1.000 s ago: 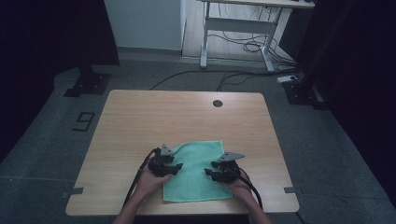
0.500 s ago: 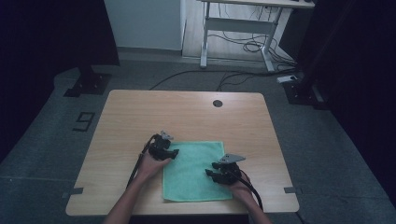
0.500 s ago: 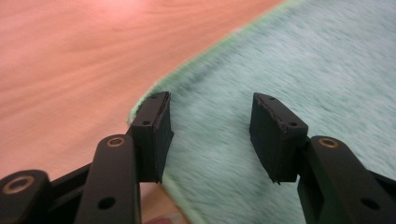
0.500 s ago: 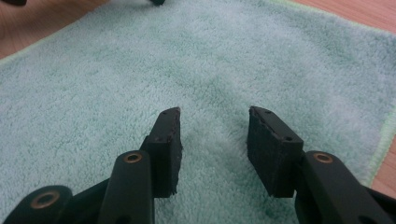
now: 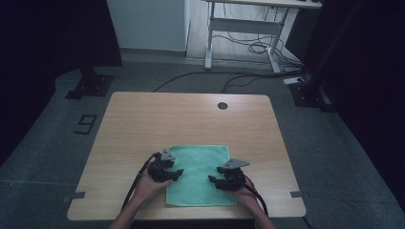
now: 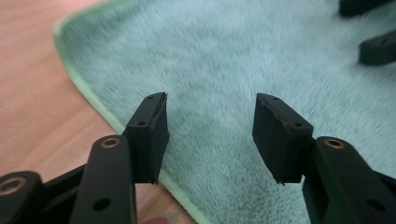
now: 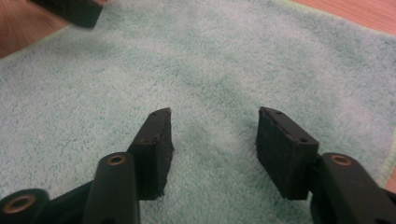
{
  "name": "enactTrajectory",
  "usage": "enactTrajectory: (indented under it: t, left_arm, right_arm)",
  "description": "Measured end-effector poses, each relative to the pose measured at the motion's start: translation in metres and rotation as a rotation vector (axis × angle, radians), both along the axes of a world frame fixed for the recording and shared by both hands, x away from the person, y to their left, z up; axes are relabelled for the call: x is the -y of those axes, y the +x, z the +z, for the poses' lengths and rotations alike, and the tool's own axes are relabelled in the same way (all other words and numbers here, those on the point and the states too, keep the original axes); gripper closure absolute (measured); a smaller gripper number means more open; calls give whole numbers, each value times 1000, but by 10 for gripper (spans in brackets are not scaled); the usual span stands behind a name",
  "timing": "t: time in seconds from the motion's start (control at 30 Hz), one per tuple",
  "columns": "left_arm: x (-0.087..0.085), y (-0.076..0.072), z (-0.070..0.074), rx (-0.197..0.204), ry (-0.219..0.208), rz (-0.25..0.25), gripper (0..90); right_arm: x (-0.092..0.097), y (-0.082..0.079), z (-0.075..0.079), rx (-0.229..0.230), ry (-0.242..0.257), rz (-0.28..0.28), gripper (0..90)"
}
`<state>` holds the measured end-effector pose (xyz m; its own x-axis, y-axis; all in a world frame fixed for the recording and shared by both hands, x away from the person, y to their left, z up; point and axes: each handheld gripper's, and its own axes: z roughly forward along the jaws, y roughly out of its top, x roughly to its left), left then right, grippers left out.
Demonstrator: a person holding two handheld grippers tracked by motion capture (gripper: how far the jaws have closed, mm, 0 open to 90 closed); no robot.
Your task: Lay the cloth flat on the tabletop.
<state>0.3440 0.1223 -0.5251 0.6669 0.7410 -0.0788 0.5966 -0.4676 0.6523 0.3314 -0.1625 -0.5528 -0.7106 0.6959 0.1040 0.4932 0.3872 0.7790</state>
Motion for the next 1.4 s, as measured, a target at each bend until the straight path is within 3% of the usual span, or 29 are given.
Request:
enactTrajectory:
  t: [0.1, 0.27, 0.53, 0.63, 0.67, 0.8, 0.9, 0.93, 1.0, 1.1, 1.17, 1.3, 1.33, 1.4]
  left_arm:
    - [3, 3, -8, -9, 27, 3, 451]
    - [4, 17, -11, 7, 25, 19, 466]
    - [10, 42, -10, 6, 46, 32, 467]
    - [12, 45, -8, -4, 64, 30, 463]
    - [11, 44, -5, 14, 63, 32, 458]
    - [6, 52, 2, 54, 19, 57, 484]
    - [6, 62, 6, 65, 7, 62, 487]
    - [7, 67, 8, 78, 7, 69, 488]
    - [9, 75, 10, 96, 20, 76, 488]
    - [10, 86, 8, 93, 47, 66, 489]
    - [8, 94, 3, 78, 57, 76, 494]
    - [4, 105, -10, 48, 96, 107, 499]
    - [0, 107, -10, 41, 66, 114, 494]
    - [-3, 108, -12, 33, 51, 132, 500]
  right_arm:
    - [-1, -1, 0, 6, -10, 2, 426]
    - [-2, 0, 0, 9, -18, 0, 428]
    - [-5, 24, 0, 23, -39, -48, 436]
    - [-4, 28, 0, 23, -34, -54, 418]
    - [-3, 28, 0, 31, -45, -61, 413]
    - [1, 18, 7, 47, 5, -60, 414]
    - [-7, 7, 15, 62, 40, -28, 409]
    - [-19, 0, 16, 55, 52, 9, 402]
    - [-24, -2, 15, 49, 52, 23, 398]
    - [-45, -6, 8, 28, 15, 62, 381]
    - [-53, -4, 3, 11, -13, 56, 381]
    - [-54, -5, 1, 8, -27, 42, 380]
    - [-54, -6, 1, 7, -26, 41, 379]
    - [-49, -9, 0, 7, -18, 42, 379]
